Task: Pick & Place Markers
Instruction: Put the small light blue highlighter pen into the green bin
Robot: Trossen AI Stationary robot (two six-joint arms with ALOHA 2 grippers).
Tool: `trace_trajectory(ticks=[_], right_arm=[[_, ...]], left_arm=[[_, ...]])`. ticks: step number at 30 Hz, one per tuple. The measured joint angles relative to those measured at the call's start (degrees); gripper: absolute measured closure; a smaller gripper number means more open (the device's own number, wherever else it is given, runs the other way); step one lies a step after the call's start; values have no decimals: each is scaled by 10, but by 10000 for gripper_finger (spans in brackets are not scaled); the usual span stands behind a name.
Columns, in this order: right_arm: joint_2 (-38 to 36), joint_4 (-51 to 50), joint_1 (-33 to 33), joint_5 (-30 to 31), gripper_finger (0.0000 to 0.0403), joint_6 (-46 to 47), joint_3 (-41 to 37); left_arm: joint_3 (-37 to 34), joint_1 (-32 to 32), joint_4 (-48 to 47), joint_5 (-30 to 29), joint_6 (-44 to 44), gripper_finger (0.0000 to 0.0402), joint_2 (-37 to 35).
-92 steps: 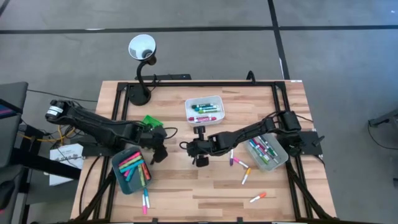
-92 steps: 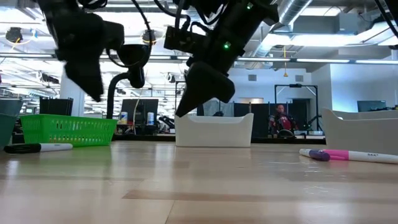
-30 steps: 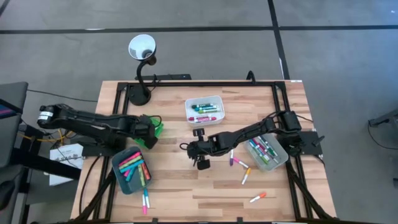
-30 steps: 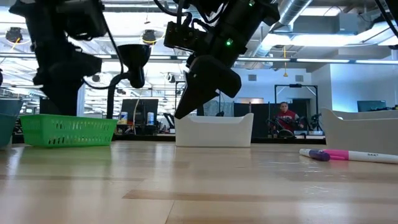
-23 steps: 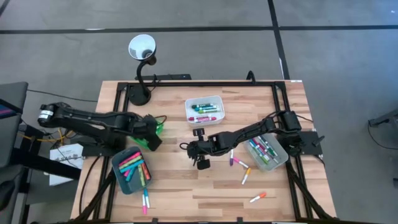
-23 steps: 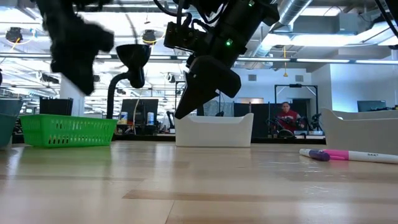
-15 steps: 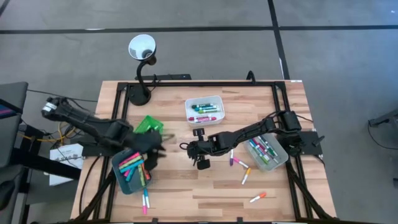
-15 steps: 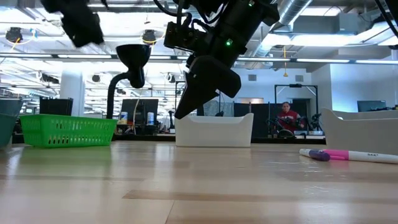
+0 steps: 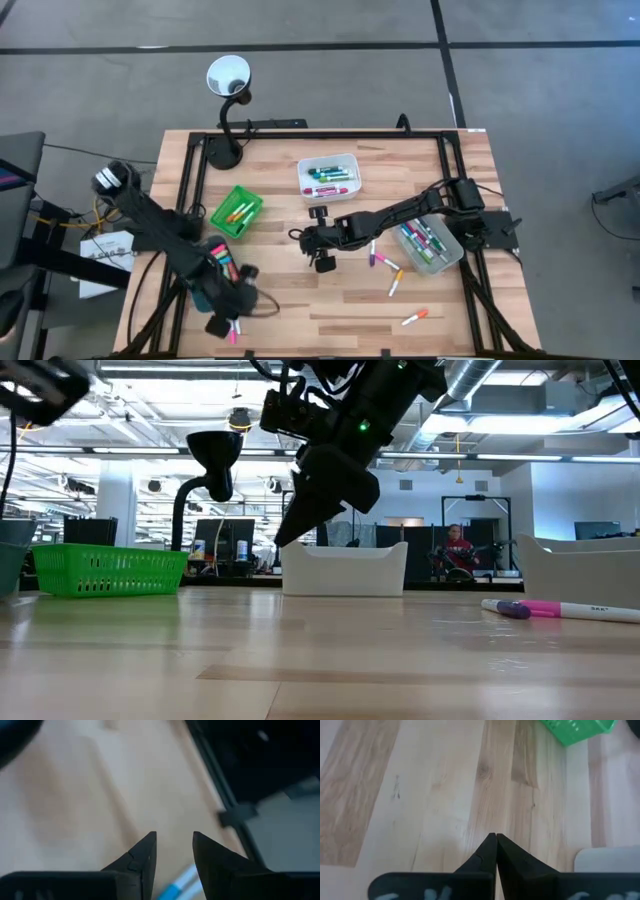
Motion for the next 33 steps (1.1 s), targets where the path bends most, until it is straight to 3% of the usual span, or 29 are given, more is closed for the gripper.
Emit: trace_trajectory(ticks=[6,17,33], right_arm=[[0,21,0,0,403,9,0],[0,22,0,0,403,19,0],[0,18,0,0,403,20,0]], left_arm=[[19,-36,-5,84,38,279,77],[18,-55,-4,40,102,280,140],[17,-59,-20,34,165,280,138]])
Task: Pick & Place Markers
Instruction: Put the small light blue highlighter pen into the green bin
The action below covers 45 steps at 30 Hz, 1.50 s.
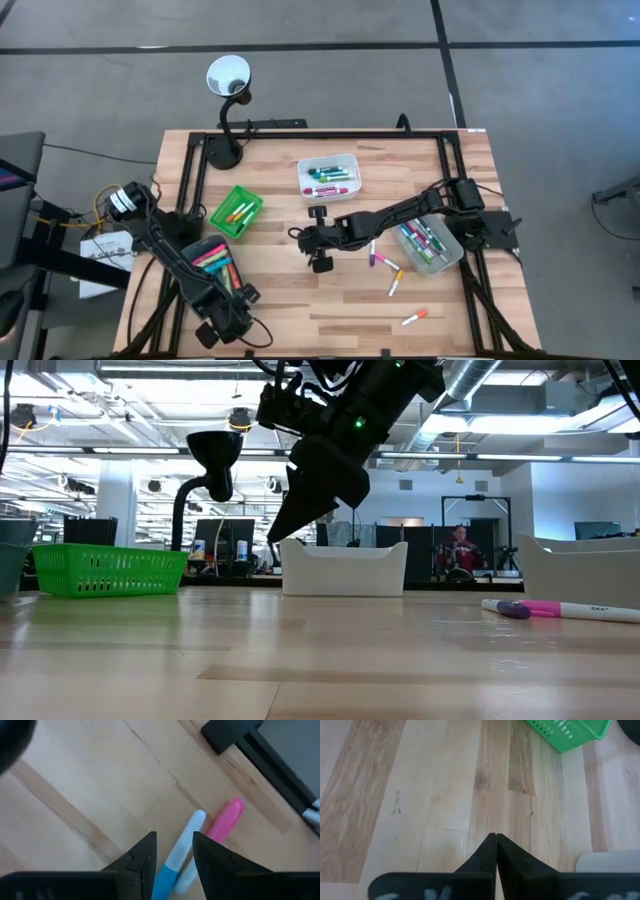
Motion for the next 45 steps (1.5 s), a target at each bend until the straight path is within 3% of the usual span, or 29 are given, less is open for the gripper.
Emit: trace_trajectory(ticks=[6,10,16,21,32,45], right_arm=[[0,-1,0,0,403,0,0],[0,-2,0,0,403,0,0],[0,-3,0,0,403,0,0],[0,-4,0,0,403,0,0],[0,-4,0,-29,403,0,0],[0,-4,0,-35,403,0,0]], left_arm=[[61,12,-111,-9,79,280,-1],[67,26,-108,32,101,280,0],[67,35,-109,28,153,280,10],[97,32,-111,30,183,280,66],[128,22,-170,41,180,280,76],[90,8,-164,28,169,279,77]])
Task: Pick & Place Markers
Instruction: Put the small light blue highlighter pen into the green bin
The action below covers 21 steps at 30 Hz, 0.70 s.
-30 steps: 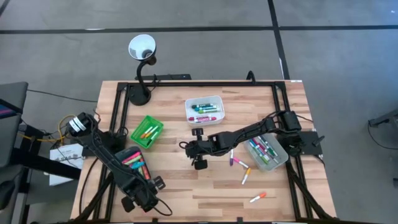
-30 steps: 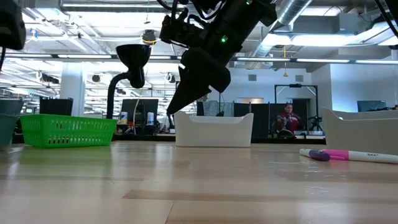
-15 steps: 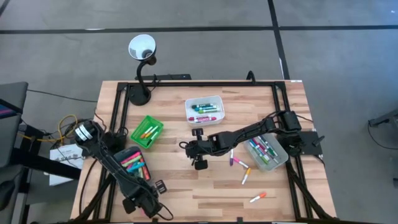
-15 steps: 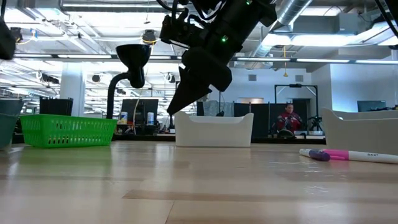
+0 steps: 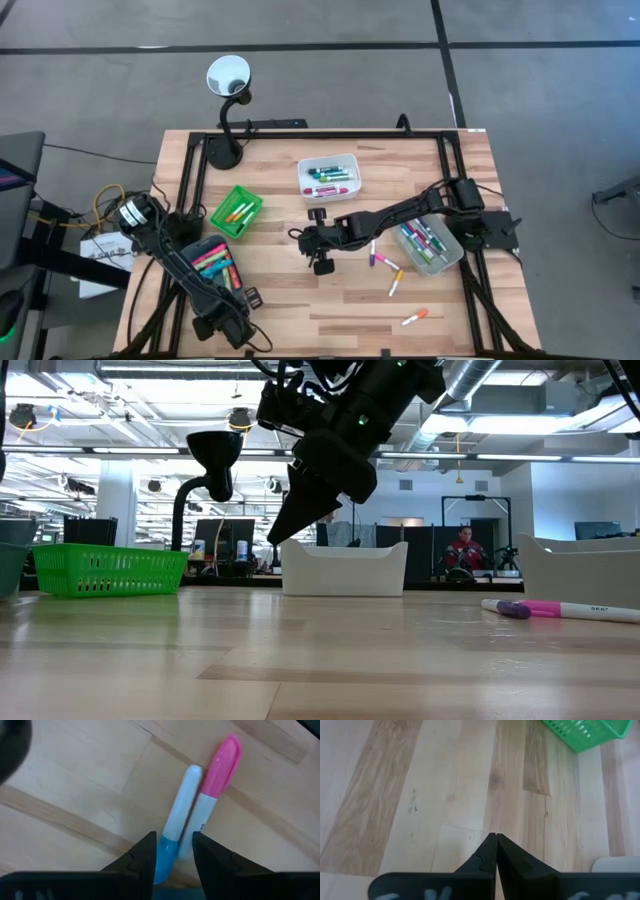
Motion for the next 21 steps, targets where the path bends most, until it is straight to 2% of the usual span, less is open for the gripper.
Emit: trace_trajectory(ticks=[14,21], right_arm=[[0,0,0,0,403,0,0],[0,0,0,-8,403,0,0]], left_arm=[[-3,27,22,-7,0,279,0],[-31,42,61,-7,0,281,-2]])
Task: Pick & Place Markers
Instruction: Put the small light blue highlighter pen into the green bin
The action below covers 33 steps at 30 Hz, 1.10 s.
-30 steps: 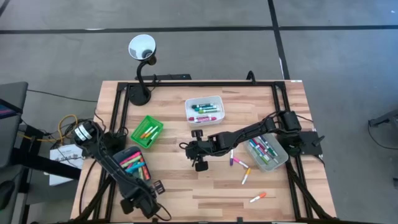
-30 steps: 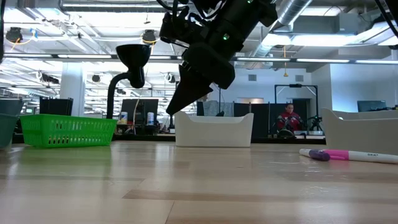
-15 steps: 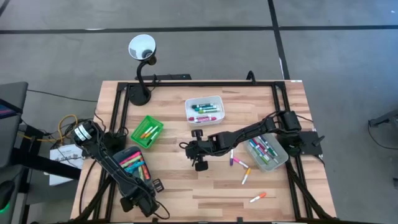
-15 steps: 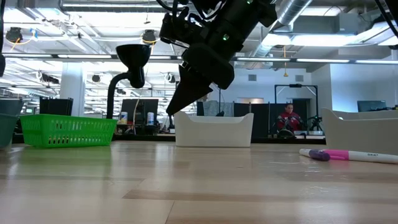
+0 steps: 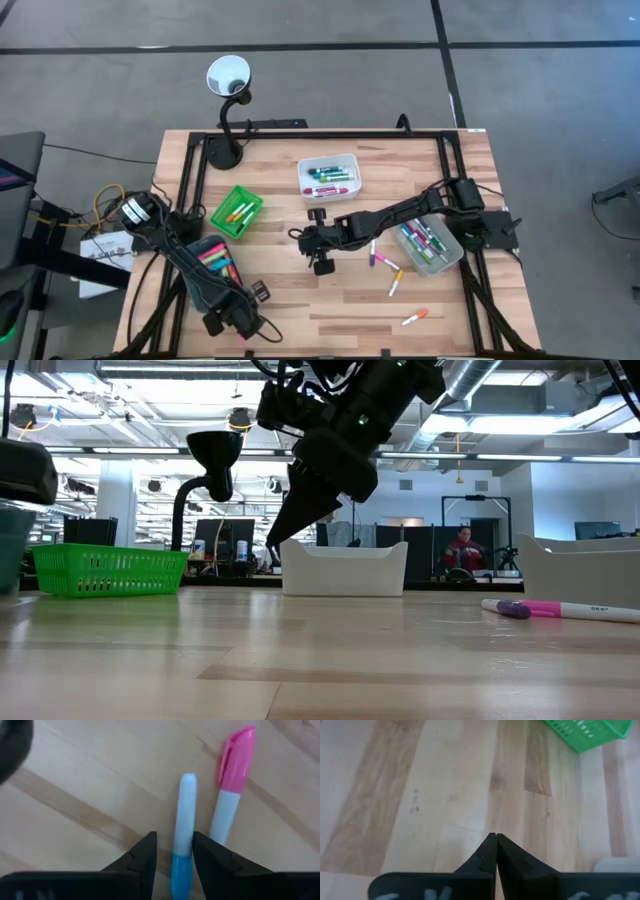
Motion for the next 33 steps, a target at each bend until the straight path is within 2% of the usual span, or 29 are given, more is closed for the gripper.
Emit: trace_trajectory(ticks=[4,12,16,19,23,26,29,33], right_arm=[[0,0,0,-4,403,0,0],[0,0,0,-4,403,0,0],[0,0,0,-5,403,0,0],[0,0,0,-5,403,0,0],[0,-1,2,-5,403,0,0],[0,-1,5,-6,403,0,0],[0,0,7,-15,403,0,0],[0,0,6,-31,403,0,0]], left_arm=[[-7,0,20,-10,0,300,0],[-5,9,23,-28,0,370,-5],[-3,16,24,-84,-18,367,-42],[-1,23,22,-114,-61,354,-86],[-1,45,-5,-167,-116,360,-149],[-1,74,-61,-209,-122,364,-194],[-2,129,-121,-248,-130,357,-231],[-45,241,-142,-228,-191,351,-273]])
